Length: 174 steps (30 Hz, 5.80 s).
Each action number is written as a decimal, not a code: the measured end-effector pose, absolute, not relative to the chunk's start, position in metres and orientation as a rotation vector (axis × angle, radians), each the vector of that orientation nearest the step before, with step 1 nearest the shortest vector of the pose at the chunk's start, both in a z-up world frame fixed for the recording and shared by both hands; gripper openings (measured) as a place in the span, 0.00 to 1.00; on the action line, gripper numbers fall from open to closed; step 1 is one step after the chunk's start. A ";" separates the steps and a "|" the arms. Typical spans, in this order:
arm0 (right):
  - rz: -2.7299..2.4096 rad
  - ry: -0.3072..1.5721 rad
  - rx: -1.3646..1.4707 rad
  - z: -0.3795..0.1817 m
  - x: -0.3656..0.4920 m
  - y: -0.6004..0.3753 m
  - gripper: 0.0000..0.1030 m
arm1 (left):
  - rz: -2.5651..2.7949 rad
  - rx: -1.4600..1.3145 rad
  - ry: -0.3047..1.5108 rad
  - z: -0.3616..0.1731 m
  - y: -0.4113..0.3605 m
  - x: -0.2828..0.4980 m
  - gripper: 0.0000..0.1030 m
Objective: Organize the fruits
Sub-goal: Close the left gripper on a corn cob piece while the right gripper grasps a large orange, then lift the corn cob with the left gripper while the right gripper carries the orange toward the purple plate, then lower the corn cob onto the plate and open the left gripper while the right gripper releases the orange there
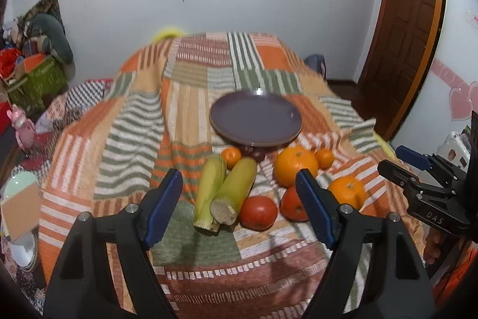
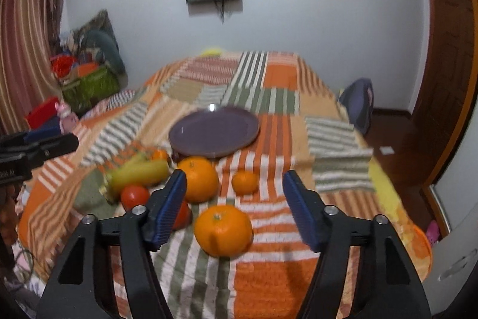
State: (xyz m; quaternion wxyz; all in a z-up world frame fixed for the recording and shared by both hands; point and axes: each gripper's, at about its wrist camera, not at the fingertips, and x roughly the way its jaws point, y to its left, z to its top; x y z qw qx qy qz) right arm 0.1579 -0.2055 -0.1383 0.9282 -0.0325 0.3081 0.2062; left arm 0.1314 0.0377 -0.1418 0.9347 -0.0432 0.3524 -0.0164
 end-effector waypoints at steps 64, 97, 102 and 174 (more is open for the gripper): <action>0.494 0.873 0.007 -0.174 0.176 -0.210 0.62 | -0.099 -0.137 1.116 -0.231 0.073 0.147 0.43; 0.496 0.630 -0.059 -0.102 0.210 -0.189 0.62 | -0.128 -0.137 0.843 -0.129 0.065 0.178 0.33; 0.501 0.577 -0.075 -0.088 0.224 -0.182 0.62 | -0.114 -0.126 0.795 -0.113 0.065 0.196 0.33; 0.509 0.877 -0.355 -0.183 0.377 -0.098 0.81 | -0.071 -0.087 1.004 -0.202 0.061 0.414 0.47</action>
